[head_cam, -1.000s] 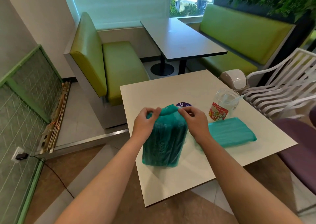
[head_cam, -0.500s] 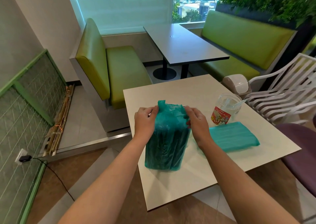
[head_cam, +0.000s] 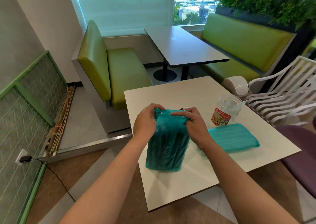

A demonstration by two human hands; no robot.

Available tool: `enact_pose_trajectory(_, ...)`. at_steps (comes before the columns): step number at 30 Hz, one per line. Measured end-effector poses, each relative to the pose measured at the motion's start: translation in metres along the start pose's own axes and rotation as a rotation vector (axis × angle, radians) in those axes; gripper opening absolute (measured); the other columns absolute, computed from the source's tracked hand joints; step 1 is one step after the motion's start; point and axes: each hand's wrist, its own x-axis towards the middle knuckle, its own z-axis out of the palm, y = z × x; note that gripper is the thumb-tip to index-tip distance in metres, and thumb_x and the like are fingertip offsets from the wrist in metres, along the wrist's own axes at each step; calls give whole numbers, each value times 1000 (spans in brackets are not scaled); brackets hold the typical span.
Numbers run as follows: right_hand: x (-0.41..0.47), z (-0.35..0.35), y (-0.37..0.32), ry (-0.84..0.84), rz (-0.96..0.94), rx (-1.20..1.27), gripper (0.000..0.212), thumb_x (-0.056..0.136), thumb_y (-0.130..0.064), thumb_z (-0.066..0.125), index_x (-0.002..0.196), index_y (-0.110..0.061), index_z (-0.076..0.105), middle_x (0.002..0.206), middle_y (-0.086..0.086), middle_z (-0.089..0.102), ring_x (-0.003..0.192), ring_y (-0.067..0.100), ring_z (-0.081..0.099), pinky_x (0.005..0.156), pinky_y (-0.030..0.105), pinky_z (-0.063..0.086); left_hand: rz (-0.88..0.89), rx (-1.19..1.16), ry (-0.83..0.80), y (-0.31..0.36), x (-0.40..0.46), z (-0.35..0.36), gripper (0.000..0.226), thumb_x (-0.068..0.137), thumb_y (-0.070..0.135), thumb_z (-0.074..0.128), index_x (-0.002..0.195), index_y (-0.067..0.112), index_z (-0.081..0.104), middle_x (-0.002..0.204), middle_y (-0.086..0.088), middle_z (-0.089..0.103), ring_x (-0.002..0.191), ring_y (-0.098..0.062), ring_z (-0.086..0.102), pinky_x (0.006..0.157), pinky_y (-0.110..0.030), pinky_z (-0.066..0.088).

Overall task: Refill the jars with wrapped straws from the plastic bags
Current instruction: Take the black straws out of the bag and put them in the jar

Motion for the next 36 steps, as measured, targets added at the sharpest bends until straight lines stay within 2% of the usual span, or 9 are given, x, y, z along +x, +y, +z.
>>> enact_pose_trajectory(6, 0, -2, -7, -9, 30, -126, 41, 96, -4, 41, 110, -28, 72, 102, -5, 45, 90, 5, 48, 79, 10, 40, -104, -168, -26, 5, 2, 0, 37, 100, 5, 42, 92, 30, 67, 112, -1, 64, 82, -14, 64, 72, -43, 60)
enact_pose_trajectory(11, 5, 2, -8, -77, 144, -134, 35, 92, -57, 52, 99, -31, 73, 100, -5, 39, 96, 11, 48, 90, 29, 43, -158, -253, -63, 7, 1, 5, 16, 92, 23, 63, 107, 19, 66, 104, -4, 68, 85, -16, 68, 78, -40, 60)
enact_pose_trajectory(14, 7, 5, -9, -76, 208, 2, 37, 91, -55, 53, 74, -26, 68, 106, 1, 41, 99, 13, 50, 91, 29, 44, -139, -231, -50, 4, 1, 7, 25, 88, 31, 71, 109, 20, 65, 105, -1, 68, 92, -16, 66, 83, -39, 59)
enact_pose_trajectory(19, 9, 1, -2, 10, 175, -165, 47, 93, -38, 60, 71, 3, 68, 100, 3, 46, 85, 14, 49, 78, 29, 41, -160, -261, -38, 2, 2, 8, 20, 91, 11, 66, 103, 25, 58, 104, 4, 63, 95, -14, 62, 83, -37, 59)
enact_pose_trajectory(22, 10, -5, 1, 8, 140, -342, 32, 84, -34, 69, 65, -9, 62, 95, 0, 47, 77, 8, 48, 75, 31, 43, -136, -239, -58, 2, 1, 6, 30, 92, -1, 58, 85, 27, 66, 107, 1, 66, 100, -19, 62, 83, -34, 58)
enact_pose_trajectory(25, 10, -6, 1, -94, 160, -415, 7, 79, -27, 68, 77, -25, 61, 103, -2, 45, 95, 17, 51, 84, 36, 49, -144, -182, -138, 5, 0, 5, 52, 88, -15, 43, 81, 24, 76, 114, -2, 66, 105, -21, 61, 84, -26, 56)
enact_pose_trajectory(28, 12, -3, 0, -183, 172, -348, 29, 85, -13, 57, 96, -36, 70, 101, -2, 39, 102, 17, 45, 90, 28, 42, -124, -97, -211, 8, 0, 7, 61, 78, -20, 33, 102, 15, 77, 116, -2, 61, 109, -22, 57, 95, -31, 52)
enact_pose_trajectory(32, 13, 1, -5, -205, 217, -329, 25, 92, -18, 53, 82, -22, 76, 99, 0, 40, 103, 19, 43, 89, 27, 36, -106, -27, -175, 9, -4, 9, 27, 93, 11, 58, 117, 16, 70, 117, 5, 51, 111, -11, 51, 92, -23, 49)
enact_pose_trajectory(36, 10, -4, -1, -171, 193, -369, 34, 91, -37, 59, 76, -11, 75, 103, 3, 45, 97, 16, 48, 80, 26, 38, -82, 8, -175, 7, -7, 5, 51, 79, 14, 79, 126, 14, 60, 122, 5, 43, 110, -9, 47, 99, -24, 49)
